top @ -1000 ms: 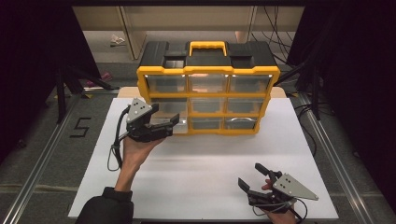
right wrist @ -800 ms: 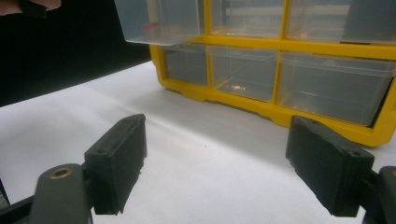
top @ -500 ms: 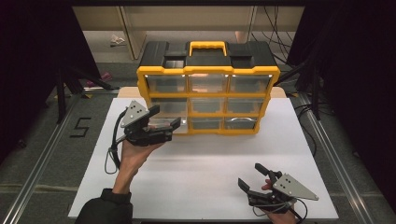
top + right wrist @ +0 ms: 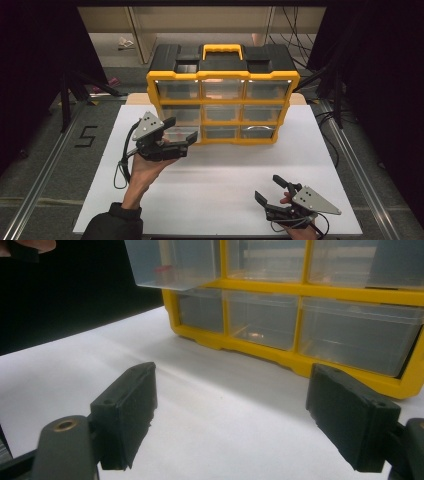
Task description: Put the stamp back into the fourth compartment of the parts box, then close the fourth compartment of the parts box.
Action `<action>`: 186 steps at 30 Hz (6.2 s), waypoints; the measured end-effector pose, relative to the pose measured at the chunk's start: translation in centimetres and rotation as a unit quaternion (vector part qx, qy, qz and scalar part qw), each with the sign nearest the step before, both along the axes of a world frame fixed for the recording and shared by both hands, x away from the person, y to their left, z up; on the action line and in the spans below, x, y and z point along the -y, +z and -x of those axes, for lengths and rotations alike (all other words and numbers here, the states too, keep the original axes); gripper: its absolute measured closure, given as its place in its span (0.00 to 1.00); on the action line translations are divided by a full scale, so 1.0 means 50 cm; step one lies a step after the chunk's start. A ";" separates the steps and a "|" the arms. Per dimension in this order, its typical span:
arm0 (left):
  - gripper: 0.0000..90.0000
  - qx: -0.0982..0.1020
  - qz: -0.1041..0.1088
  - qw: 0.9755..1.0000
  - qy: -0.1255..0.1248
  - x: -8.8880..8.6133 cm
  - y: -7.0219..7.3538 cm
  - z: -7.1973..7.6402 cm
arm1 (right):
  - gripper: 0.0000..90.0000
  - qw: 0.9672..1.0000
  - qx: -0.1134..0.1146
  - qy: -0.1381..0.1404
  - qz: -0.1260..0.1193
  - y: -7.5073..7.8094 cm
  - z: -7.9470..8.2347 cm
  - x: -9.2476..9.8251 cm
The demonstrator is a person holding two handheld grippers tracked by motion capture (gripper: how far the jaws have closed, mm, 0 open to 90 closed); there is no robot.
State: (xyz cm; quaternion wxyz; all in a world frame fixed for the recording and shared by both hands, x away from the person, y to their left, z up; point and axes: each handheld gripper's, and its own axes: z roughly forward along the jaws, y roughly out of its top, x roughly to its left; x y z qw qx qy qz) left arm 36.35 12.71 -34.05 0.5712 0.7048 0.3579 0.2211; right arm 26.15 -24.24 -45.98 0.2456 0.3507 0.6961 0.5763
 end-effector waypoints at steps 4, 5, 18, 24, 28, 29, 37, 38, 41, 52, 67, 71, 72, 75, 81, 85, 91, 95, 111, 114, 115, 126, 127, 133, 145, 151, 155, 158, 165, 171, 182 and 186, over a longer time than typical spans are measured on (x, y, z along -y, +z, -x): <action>0.18 -0.001 -0.006 1.000 -0.005 0.004 -0.003 0.004 | 0.24 1.000 0.000 0.000 0.000 0.000 0.000 0.000; 0.18 0.000 -0.008 1.000 -0.006 0.006 -0.002 0.006 | 0.24 1.000 0.001 0.000 -0.001 0.000 0.000 0.000; 0.18 -0.002 -0.029 0.999 -0.013 0.018 -0.005 0.021 | 0.24 1.000 -0.001 0.001 -0.002 0.000 -0.001 0.001; 0.18 -0.003 -0.036 0.999 -0.008 0.020 -0.007 0.025 | 0.24 1.000 -0.002 0.001 -0.002 0.000 -0.001 0.002; 0.18 0.001 -0.035 0.999 -0.008 0.018 -0.010 0.025 | 0.24 1.000 -0.003 0.000 -0.002 0.000 -0.001 0.002; 0.18 0.000 -0.034 0.999 -0.008 0.018 -0.010 0.025 | 0.24 1.000 -0.003 0.000 -0.003 0.000 -0.002 0.003; 0.18 -0.007 -0.038 0.999 -0.007 0.025 -0.013 0.036 | 0.24 1.000 -0.004 0.001 -0.006 0.000 -0.003 0.002; 0.18 -0.007 -0.037 0.999 -0.008 0.026 -0.013 0.037 | 0.24 1.000 -0.005 0.001 -0.007 0.000 -0.003 0.002; 0.18 -0.006 -0.042 0.999 -0.008 0.028 -0.014 0.041 | 0.24 1.000 -0.005 0.001 -0.006 0.000 -0.003 0.003; 0.19 -0.033 -0.045 0.998 0.013 0.018 -0.033 0.043 | 0.24 1.000 -0.007 -0.001 -0.009 -0.002 -0.004 0.006; 0.20 -0.070 -0.074 0.994 0.045 0.014 -0.062 0.027 | 0.24 1.000 -0.007 -0.001 -0.011 -0.002 -0.004 0.008; 0.21 -0.072 -0.074 0.993 0.050 0.010 -0.066 0.024 | 0.24 1.000 -0.007 0.000 -0.010 -0.002 -0.004 0.007; 0.21 -0.074 -0.072 0.993 0.052 0.009 -0.067 0.024 | 0.24 1.000 -0.007 0.000 -0.010 -0.002 -0.004 0.007; 0.23 -0.075 -0.072 0.993 0.055 0.007 -0.069 0.022 | 0.24 1.000 -0.006 0.000 -0.010 -0.002 -0.004 0.006; 0.27 -0.073 -0.072 0.993 0.065 0.001 -0.074 0.017 | 0.24 1.000 -0.004 0.001 -0.009 -0.001 -0.003 0.005; 0.31 -0.073 -0.074 0.992 0.069 -0.002 -0.076 0.014 | 0.24 1.000 -0.006 0.001 -0.010 -0.001 -0.003 0.006; 0.38 -0.069 -0.076 0.992 0.072 -0.005 -0.079 0.014 | 0.24 1.000 -0.004 0.003 -0.010 -0.001 -0.003 0.005; 0.42 -0.068 -0.079 0.992 0.070 -0.006 -0.083 0.014 | 0.24 1.000 -0.002 0.002 -0.007 0.000 -0.002 0.004; 0.62 -0.061 -0.087 0.991 0.075 -0.019 -0.091 0.014 | 0.24 1.000 0.002 0.008 -0.003 0.002 -0.001 -0.002; 0.65 -0.060 -0.089 0.991 0.075 -0.018 -0.092 0.014 | 0.24 1.000 0.002 0.007 -0.003 0.002 -0.001 -0.002; 0.66 -0.058 -0.091 0.991 0.075 -0.018 -0.091 0.014 | 0.24 1.000 0.002 0.007 -0.003 0.002 -0.001 -0.002; 0.80 -0.055 -0.093 0.991 0.080 -0.019 -0.092 0.014 | 0.24 1.000 0.002 0.007 -0.001 0.003 0.000 -0.003; 0.80 -0.054 -0.094 0.991 0.081 -0.019 -0.092 0.014 | 0.24 1.000 0.003 0.007 -0.002 0.002 0.000 -0.003; 0.88 -0.052 -0.094 0.990 0.087 -0.021 -0.093 0.013 | 0.24 1.000 0.002 0.007 -0.001 0.002 0.000 -0.003; 0.99 -0.045 -0.091 0.991 0.091 -0.029 -0.095 0.010 | 0.24 1.000 0.001 0.008 -0.002 0.002 0.000 -0.003; 0.99 -0.045 -0.090 0.991 0.093 -0.031 -0.097 0.007 | 0.24 1.000 0.001 0.008 -0.002 0.001 -0.001 -0.003; 0.99 -0.045 -0.089 0.991 0.093 -0.031 -0.097 0.005 | 0.24 1.000 0.001 0.008 -0.001 0.001 0.000 -0.003; 0.99 -0.043 -0.090 0.991 0.092 -0.032 -0.098 0.003 | 0.24 1.000 0.001 0.008 -0.002 0.001 -0.001 -0.004; 0.99 -0.040 -0.089 0.991 0.093 -0.032 -0.098 -0.003 | 0.24 1.000 0.001 0.007 -0.002 0.001 -0.001 -0.004; 1.00 -0.039 -0.087 0.991 0.095 -0.031 -0.099 -0.007 | 0.24 1.000 0.001 0.007 -0.002 0.001 -0.001 -0.004; 1.00 -0.039 -0.088 0.991 0.097 -0.028 -0.101 -0.014 | 0.24 1.000 0.001 0.007 -0.001 0.001 -0.001 -0.004; 1.00 -0.040 -0.087 0.991 0.097 -0.027 -0.102 -0.017 | 0.24 1.000 0.001 0.007 -0.001 0.001 -0.001 -0.004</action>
